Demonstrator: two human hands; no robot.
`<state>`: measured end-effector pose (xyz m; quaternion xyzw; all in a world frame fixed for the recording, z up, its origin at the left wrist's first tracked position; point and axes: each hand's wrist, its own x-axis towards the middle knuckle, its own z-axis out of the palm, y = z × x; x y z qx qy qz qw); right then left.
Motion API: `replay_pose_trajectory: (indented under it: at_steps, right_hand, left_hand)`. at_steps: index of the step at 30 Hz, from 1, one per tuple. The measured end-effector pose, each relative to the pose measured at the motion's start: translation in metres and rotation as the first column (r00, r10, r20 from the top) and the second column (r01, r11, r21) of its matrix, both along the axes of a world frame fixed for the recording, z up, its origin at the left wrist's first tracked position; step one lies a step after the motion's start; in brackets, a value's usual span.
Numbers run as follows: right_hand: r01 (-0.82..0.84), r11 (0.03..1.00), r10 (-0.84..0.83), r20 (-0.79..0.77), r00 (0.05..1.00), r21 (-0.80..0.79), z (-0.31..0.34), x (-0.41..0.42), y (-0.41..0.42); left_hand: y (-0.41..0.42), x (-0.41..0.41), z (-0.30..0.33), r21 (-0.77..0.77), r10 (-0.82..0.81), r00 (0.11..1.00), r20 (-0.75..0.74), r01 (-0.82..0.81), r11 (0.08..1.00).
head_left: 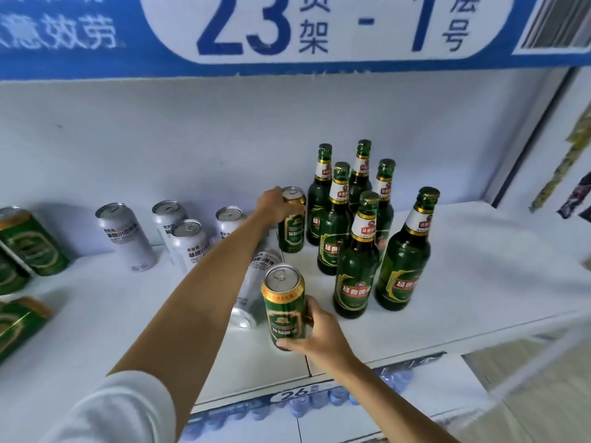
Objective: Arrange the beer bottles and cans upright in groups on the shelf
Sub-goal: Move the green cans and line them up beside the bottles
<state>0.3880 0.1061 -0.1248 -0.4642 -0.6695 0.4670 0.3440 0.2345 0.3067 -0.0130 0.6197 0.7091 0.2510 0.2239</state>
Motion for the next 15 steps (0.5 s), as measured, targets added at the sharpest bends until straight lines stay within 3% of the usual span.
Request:
replay_pose_trajectory:
  at_steps: [15]
  right_hand:
    - [0.117, 0.992, -0.118, -0.015, 0.993, -0.038, 0.023, 0.072, -0.051]
  left_hand:
    - [-0.116, 0.001, 0.084, 0.190, -0.122, 0.986, 0.113, 0.099, 0.977]
